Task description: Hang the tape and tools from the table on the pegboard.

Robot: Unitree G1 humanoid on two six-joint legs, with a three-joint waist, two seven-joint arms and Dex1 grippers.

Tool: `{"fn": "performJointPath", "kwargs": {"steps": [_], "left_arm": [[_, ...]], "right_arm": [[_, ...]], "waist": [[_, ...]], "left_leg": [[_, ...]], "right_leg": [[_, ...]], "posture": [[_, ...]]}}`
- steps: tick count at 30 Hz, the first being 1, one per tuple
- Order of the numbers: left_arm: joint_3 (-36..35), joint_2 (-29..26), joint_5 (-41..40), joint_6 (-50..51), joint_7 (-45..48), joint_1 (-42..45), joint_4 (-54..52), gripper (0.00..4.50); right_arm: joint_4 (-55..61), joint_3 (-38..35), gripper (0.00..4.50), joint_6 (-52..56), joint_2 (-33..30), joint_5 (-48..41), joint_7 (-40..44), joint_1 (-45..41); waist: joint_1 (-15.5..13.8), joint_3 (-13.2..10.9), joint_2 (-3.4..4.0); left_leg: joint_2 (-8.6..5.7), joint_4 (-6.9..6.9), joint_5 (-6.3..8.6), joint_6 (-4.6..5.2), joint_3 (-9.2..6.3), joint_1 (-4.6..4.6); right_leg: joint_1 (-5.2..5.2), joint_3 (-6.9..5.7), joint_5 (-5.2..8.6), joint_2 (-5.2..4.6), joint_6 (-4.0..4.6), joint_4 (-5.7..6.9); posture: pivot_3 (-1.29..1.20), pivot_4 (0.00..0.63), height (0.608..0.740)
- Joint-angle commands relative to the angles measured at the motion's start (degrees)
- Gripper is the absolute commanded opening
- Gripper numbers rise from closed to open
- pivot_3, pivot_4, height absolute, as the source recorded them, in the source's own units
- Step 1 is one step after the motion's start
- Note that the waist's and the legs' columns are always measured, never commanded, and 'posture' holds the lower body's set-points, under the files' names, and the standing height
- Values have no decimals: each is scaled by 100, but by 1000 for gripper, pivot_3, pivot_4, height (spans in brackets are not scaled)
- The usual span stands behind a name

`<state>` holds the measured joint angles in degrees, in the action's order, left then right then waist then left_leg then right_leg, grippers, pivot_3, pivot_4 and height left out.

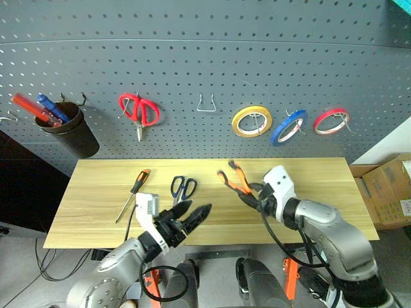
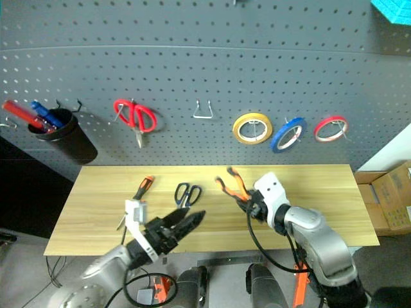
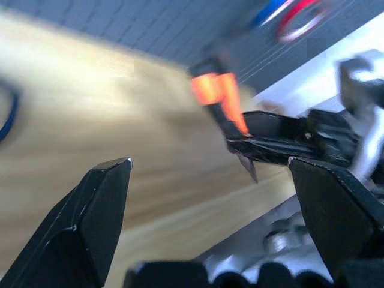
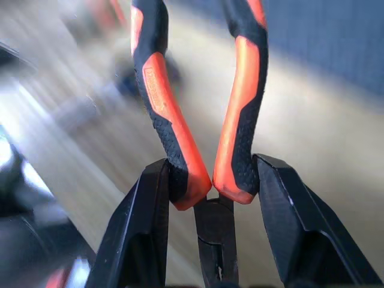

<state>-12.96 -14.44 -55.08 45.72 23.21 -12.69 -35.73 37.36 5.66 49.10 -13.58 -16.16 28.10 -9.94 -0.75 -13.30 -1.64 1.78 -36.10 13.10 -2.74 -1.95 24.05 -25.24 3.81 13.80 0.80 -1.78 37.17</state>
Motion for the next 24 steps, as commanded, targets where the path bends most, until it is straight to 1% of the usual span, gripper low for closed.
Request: {"fn": "performJointPath", "kwargs": {"steps": [1,2,3,5,6,8,12,13,14,17,19,21,24], "left_arm": [[-399,-43,-1022,-133,-365,395,-356,4500],[-496,-11,-1229,-199,-521,701,-217,4500],[-590,6,-1408,-281,-686,996,-73,4500],[-695,-20,-1636,-388,-892,1353,148,4500],[-732,-63,-1651,-426,-926,1506,284,4500],[-743,-120,-1567,-527,-939,1789,555,4500],[-640,-175,-1316,-745,-927,2231,952,4500],[-587,-167,-1254,-779,-926,2305,1017,4500],[-550,-162,-1213,-805,-924,2353,1062,4500],[-433,-148,-1092,-841,-871,2370,1120,4500],[-390,-146,-1059,-865,-856,2338,1112,4500],[-380,-164,-1053,-856,-871,2256,1075,4500],[-413,-185,-1068,-849,-898,2151,1005,4500]], "right_arm": [[171,-170,1735,-599,733,-176,-598,-754],[-335,-54,1735,-1098,968,67,-743,-1224],[-858,19,1735,-1611,1185,285,-903,-1694],[-1627,61,1735,-2388,1438,523,-1092,-2283],[-2114,52,1735,-2830,1516,656,-1151,-2580],[-3120,-61,1735,-3718,1659,828,-1255,-3169],[-5061,-261,1735,-5332,1689,1071,-1398,-4188],[-5567,-306,1735,-5650,1697,1095,-1429,-4433],[-5957,-338,1735,-5909,1704,1113,-1443,-4612],[-7036,-434,1735,-6587,1768,1122,-1493,-5045],[-7550,-474,1735,-6931,1800,1124,-1520,-5215],[-8064,-504,1735,-7223,1830,1161,-1576,-5265],[-8526,-558,1735,-7328,1846,1203,-1713,-5151]], "waist": [[0,7,-2],[-15,37,-6],[-37,117,-33],[-57,147,-46],[-61,165,-56],[-60,205,-72],[-100,234,-110],[-110,237,-115],[-120,238,-116],[-143,241,-121],[-178,241,-121],[-201,241,-121],[-216,241,-121]], "left_leg": [[1,-2,-3,-2,-9,-2],[1,-3,-5,-4,-12,-2],[-6,-5,-30,-31,-24,-5],[-14,-30,-35,-37,-20,-20],[-12,-37,-51,-46,-21,-8],[-16,-38,-56,-43,-13,-16],[-15,-38,-57,-43,-15,-27],[-15,-37,-57,-44,-17,-26],[-15,-37,-57,-44,-17,-25],[-16,-31,-56,-44,-17,-23],[-16,-26,-56,-45,-17,-23],[-14,-18,-56,-45,-17,-23],[-12,-8,-57,-46,-19,-26]], "right_leg": [[0,-10,-8,8,13,6],[1,-12,-10,9,17,7],[6,-25,-28,21,30,6],[39,-24,-44,16,29,-1],[34,-26,-68,19,31,-13],[49,-20,-76,17,27,-18],[64,-24,-78,17,29,-18],[63,-26,-86,17,42,-17],[63,-26,-94,17,56,-17],[62,-25,-95,14,58,-18],[60,-26,-96,12,59,-17],[54,-26,-96,12,60,-13],[50,-27,-96,12,62,-7]], "posture": [[156,131,740],[169,111,740],[173,105,740],[177,97,740],[183,90,740],[198,86,740],[216,82,740],[218,82,740],[221,83,740],[226,85,740],[237,91,740],[241,92,740],[254,99,740]]}}
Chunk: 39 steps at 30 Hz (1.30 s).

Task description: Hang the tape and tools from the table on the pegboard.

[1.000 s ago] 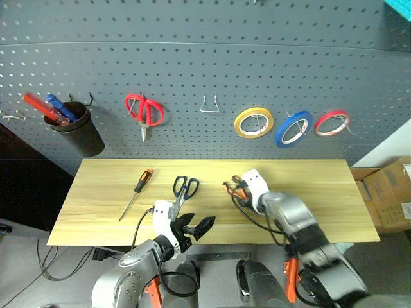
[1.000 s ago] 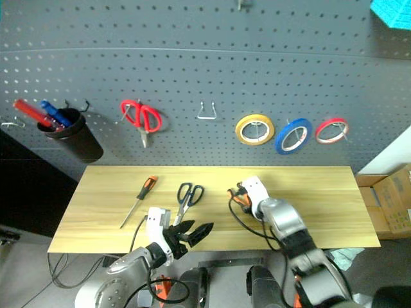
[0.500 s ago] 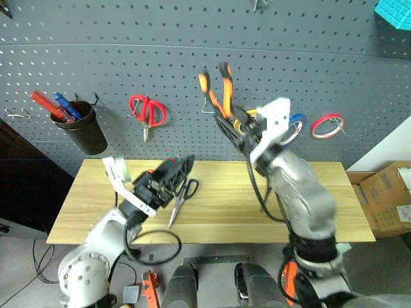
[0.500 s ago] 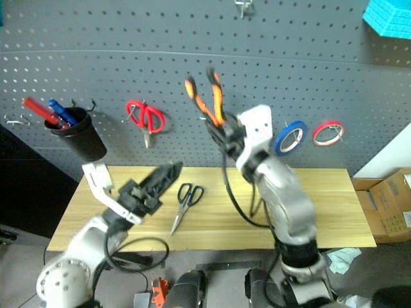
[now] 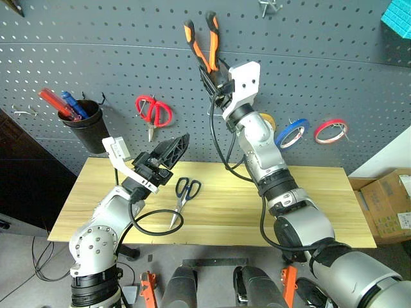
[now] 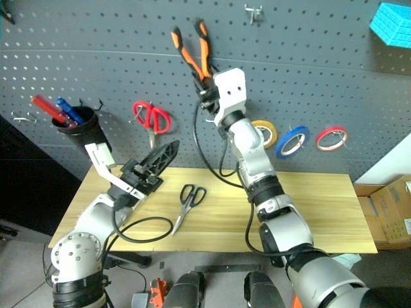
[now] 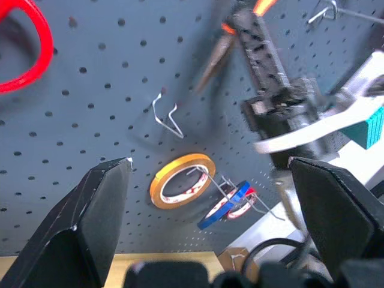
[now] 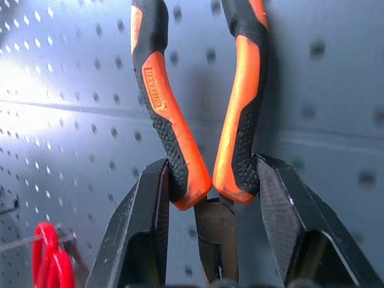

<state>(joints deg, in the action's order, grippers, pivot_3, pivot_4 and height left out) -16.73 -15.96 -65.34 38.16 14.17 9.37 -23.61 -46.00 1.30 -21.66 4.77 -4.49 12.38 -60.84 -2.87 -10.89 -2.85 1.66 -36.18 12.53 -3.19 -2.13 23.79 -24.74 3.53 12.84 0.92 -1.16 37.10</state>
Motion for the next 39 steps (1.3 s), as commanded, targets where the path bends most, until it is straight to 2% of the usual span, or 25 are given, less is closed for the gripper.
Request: {"fn": "performJointPath", "kwargs": {"steps": [1,8,15,22,23,24,25,27,31,34,36,39], "left_arm": [[-44,-44,-49,-89,-4,-80,-227,4500],[-93,-112,-96,-73,-22,-148,-239,4500],[-59,-147,-85,-39,13,-86,-161,4500],[8,-156,-12,-24,32,-24,-112,4500],[19,-179,59,-33,3,-14,-117,4500],[47,-217,183,-37,-51,-2,-110,4500],[61,-249,268,-41,-80,0,-101,4500],[164,-400,601,-26,-122,-41,-86,4500],[770,-1078,2344,-189,-403,-124,-7,4500],[1162,-1497,3378,-191,-617,-193,221,4500],[1356,-1546,3835,-104,-770,-211,507,4500],[1707,-1481,4395,53,-927,-238,899,4500]], "right_arm": [[-296,-134,1735,-244,3,72,-236,18],[-387,-96,1735,-133,57,163,-475,534],[-351,-26,1735,4,2,308,-601,596],[2,-56,3985,117,-96,334,-569,725],[235,-53,4318,237,-125,304,-511,832],[552,-46,4455,415,-149,223,-382,989],[791,-37,4455,554,-156,169,-294,1108],[2012,151,4455,1310,-281,-26,128,1769],[5040,677,4455,3555,-1026,-721,1009,3299],[6578,922,4455,4937,-1879,-1402,1707,3985],[7142,1048,4455,5428,-2562,-1729,2302,4292],[7084,1295,4455,5195,-3230,-1467,2807,4490]], "waist": [[-15,0,0],[-70,2,1],[-65,4,1],[-64,4,0],[-70,5,0],[-71,5,0],[-75,6,0],[-96,13,0],[-127,29,16],[-115,23,25],[-89,20,36],[-4,20,35]], "left_leg": [[0,0,0,0,-1,0],[-3,-5,-25,-15,-9,-3],[-1,-8,-44,-10,-11,-15],[-1,-8,-44,-10,-11,-16],[-1,-8,-44,-10,-12,-15],[-1,-8,-45,-11,-14,-15],[-1,-9,-45,-11,-14,-15],[-2,-9,-45,-11,-15,-17],[-3,4,-44,-11,-22,-26],[-1,9,-44,-11,-19,-32],[1,9,-44,-11,-13,-47],[4,11,-43,-10,-3,-92]], "right_leg": [[-1,-1,0,0,1,2],[5,-5,-8,0,13,5],[11,-10,-18,4,25,19],[13,-10,-18,4,26,18],[13,-10,-18,4,26,18],[13,-11,-19,4,26,19],[13,-11,-18,3,26,21],[16,-11,-19,3,25,19],[29,-16,-16,2,25,9],[29,-13,-4,3,19,10],[39,-9,14,4,16,10],[78,-3,30,3,39,7]], "posture": [[255,99,740],[252,104,740],[238,102,740],[223,99,740],[219,98,740],[219,98,740],[215,103,740],[212,106,740],[197,124,740],[178,135,740],[163,144,740],[136,158,740]]}}
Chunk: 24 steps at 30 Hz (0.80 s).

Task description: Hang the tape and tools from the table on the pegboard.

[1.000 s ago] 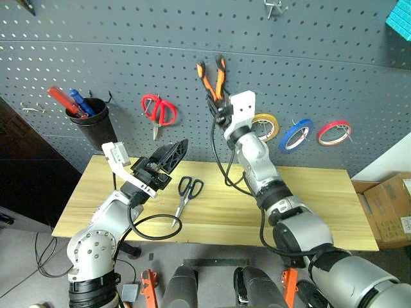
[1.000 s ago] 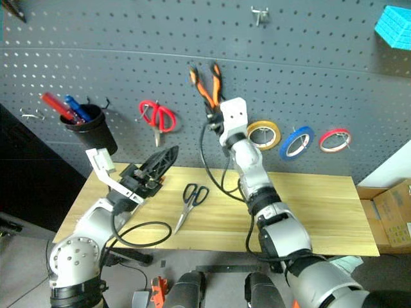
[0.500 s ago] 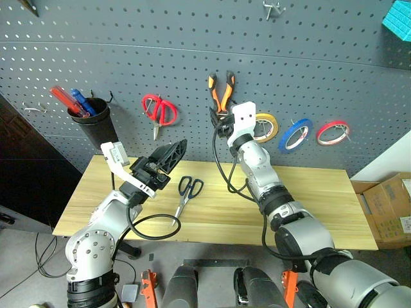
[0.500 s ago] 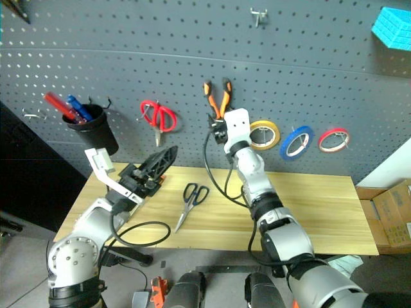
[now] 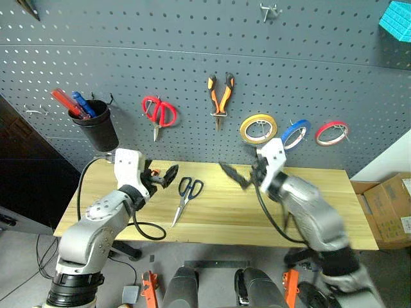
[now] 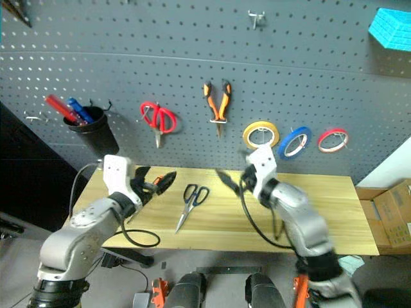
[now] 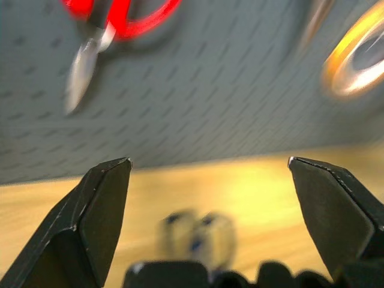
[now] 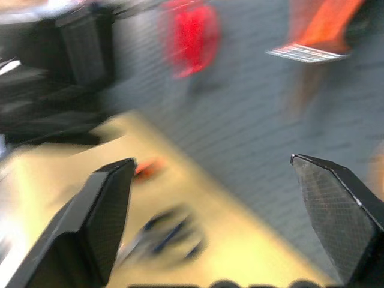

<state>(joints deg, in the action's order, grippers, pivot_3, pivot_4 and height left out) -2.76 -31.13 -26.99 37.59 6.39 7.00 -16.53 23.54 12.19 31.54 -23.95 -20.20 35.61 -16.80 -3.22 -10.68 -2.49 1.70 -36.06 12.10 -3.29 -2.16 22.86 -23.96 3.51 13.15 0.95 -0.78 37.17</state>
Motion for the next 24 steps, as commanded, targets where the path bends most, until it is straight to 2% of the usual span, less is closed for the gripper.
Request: {"fn": "performJointPath", "kwargs": {"steps": [1,6,13,21,24], "left_arm": [[432,102,745,156,-224,-38,338,4500],[803,333,1329,424,-307,-213,918,4500],[1072,679,1543,354,275,-158,1849,4500],[1189,700,1643,442,1003,314,2635,4500],[1230,692,1653,522,1285,405,2707,3687]], "right_arm": [[-7,319,4455,-347,-546,282,664,116],[-430,621,4455,-816,-926,545,1368,-81],[-1025,1164,4455,-1771,-1307,1262,2166,-298],[-1154,1075,4455,-1748,-1082,1323,2220,-393],[-1055,1055,4500,-1618,-1022,1293,2195,-353]], "waist": [[53,-1,0],[178,-7,3],[194,-55,6],[200,-109,49],[204,-128,67]], "left_leg": [[1,-2,0,0,1,-2],[0,-3,0,1,30,0],[1,3,8,12,31,4],[-5,-2,8,13,39,2],[-4,1,8,12,38,2]], "right_leg": [[0,0,0,0,0,0],[-9,20,-1,-2,-2,-1],[-13,19,2,-1,-12,-5],[-10,29,2,-3,-13,-4],[-12,28,3,-3,-14,-5]], "posture": [[133,161,740],[104,182,740],[99,215,740],[96,241,740],[93,247,740]]}}
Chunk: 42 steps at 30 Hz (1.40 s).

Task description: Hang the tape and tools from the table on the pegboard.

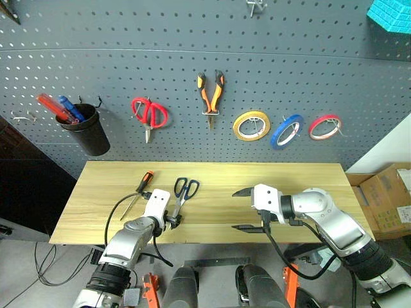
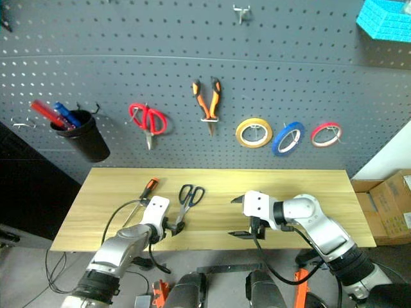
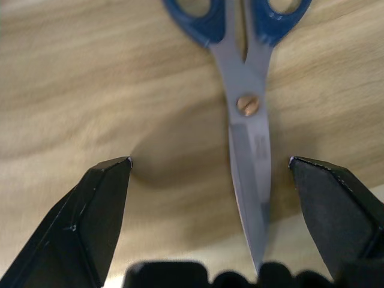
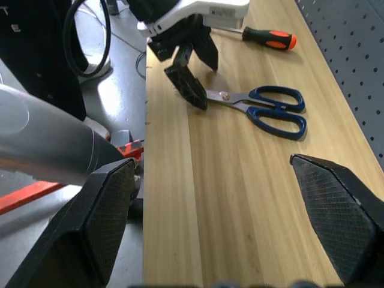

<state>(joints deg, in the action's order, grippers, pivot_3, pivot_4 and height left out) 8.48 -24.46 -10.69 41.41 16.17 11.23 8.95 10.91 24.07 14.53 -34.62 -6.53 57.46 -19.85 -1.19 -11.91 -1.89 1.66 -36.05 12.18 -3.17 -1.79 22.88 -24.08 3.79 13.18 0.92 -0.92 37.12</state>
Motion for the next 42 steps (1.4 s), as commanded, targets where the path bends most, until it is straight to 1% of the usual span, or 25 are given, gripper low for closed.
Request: {"fn": "performJointPath", "kwargs": {"steps": [1,2,5,8,9,10,15,17,19,21,22,23,26,28,31,33,36,38,40,42], "left_arm": [[105,30,45,156,351,6,171,3373],[113,32,74,162,401,31,185,3121],[122,79,141,163,525,157,279,2053],[123,127,199,138,601,250,376,1097],[129,144,215,143,625,277,400,707],[130,162,242,140,643,299,422,500],[69,185,336,131,682,289,364,473],[-41,151,365,107,608,166,112,473],[-262,128,352,-126,498,-98,-345,473],[-478,44,526,-766,264,-530,-906,473],[-587,43,587,-1022,145,-715,-1107,473],[-729,58,641,-1265,-1,-967,-1350,473],[-1068,163,931,-2330,-483,-1876,-2037,473],[-1214,321,934,-2841,-610,-2236,-2284,473],[-1229,442,1305,-3897,-835,-3049,-2921,473],[-1212,496,1562,-4358,-975,-3301,-3056,473],[-1171,525,1900,-4878,-1133,-3397,-3039,473],[-1180,555,2053,-5134,-1240,-3265,-2961,473],[-1209,575,2154,-5243,-1306,-3045,-2865,473],[-1337,541,2137,-5238,-1339,-2599,-2651,473]], "right_arm": [[233,-136,4500,103,51,-73,10,-34],[249,-140,4500,113,53,-69,13,-21],[272,-167,4500,147,62,-68,10,-1],[245,-181,4500,146,89,-42,-25,-15],[226,-188,4500,148,109,-34,-47,-26],[208,-192,4500,143,123,-26,-58,-35],[204,-248,4500,146,148,-49,-74,-40],[301,-345,4500,160,173,-123,-136,-1],[489,-540,4500,168,292,-286,-309,86],[883,-843,4500,410,469,-739,-449,250],[1045,-969,4500,506,554,-923,-511,322],[1260,-1127,4500,609,682,-1182,-609,429],[1916,-1520,4500,895,1093,-1802,-1110,802],[2171,-1672,4500,1233,1295,-2098,-1445,939],[2609,-1995,4500,1854,1954,-2636,-2584,1054],[2679,-2036,4500,2015,2125,-2700,-2886,1018],[2646,-1979,4500,2087,2157,-2676,-3031,938],[2557,-1941,4500,2041,2176,-2645,-3070,866],[2460,-1931,4500,1992,2186,-2637,-3077,789],[2326,-1930,4500,1882,2164,-2555,-3035,690]], "waist": [[2,-11,13],[2,-14,17],[1,-27,25],[3,-44,32],[4,-46,33],[6,-47,33],[13,-55,34],[20,-58,32],[26,-61,28],[66,-67,17],[75,-71,11],[77,-74,5],[65,-75,-4],[50,-75,-2],[-15,-67,-15],[-28,-61,-19],[-59,-46,-27],[-58,-30,-30],[-52,9,-38],[-58,42,-40]], "left_leg": [[0,0,0,0,0,0],[0,1,0,0,0,0],[-1,0,0,0,0,1],[-2,-1,0,0,1,1],[-2,-1,0,0,0,1],[-2,-1,0,0,0,1],[-2,1,0,0,0,2],[-2,1,0,0,0,2],[0,3,1,-1,-1,5],[2,6,3,-2,0,8],[7,10,4,-4,-1,10],[12,12,8,-7,-8,12],[20,17,10,-11,-30,18],[47,22,16,-19,-39,20],[58,16,18,-21,-30,21],[58,15,18,-23,-20,21],[63,12,18,-23,3,21],[73,10,19,-23,26,21],[73,11,19,-22,40,22],[72,13,21,-19,43,22]], "right_leg": [[0,0,0,0,0,0],[0,0,1,0,-1,0],[0,1,2,0,-3,-1],[0,2,2,0,-4,-1],[0,2,2,0,-4,-1],[0,1,2,0,-4,-1],[-1,1,3,0,-6,-3],[-1,1,3,0,-6,-3],[-2,1,3,-1,-6,-5],[-7,2,3,-1,-8,-6],[-10,3,-11,-2,-33,-6],[-10,0,-12,-4,-38,-7],[-14,-3,-6,-15,-34,-8],[-13,0,3,-21,-30,-11],[-13,0,23,-21,2,-15],[-13,7,24,-22,3,-18],[-12,10,25,-23,4,-23],[-13,9,25,-24,4,-28],[-15,1,25,-23,4,-28],[-15,-4,24,-12,3,-25]], "posture": [[92,247,740],[92,247,740],[90,250,740],[83,248,740],[83,248,740],[83,249,740],[88,241,740],[94,233,740],[100,222,740],[108,213,740],[111,209,740],[114,206,740],[130,189,740],[146,174,740],[170,153,740],[179,144,740],[184,131,740],[186,120,740],[187,113,740],[187,106,740]]}}
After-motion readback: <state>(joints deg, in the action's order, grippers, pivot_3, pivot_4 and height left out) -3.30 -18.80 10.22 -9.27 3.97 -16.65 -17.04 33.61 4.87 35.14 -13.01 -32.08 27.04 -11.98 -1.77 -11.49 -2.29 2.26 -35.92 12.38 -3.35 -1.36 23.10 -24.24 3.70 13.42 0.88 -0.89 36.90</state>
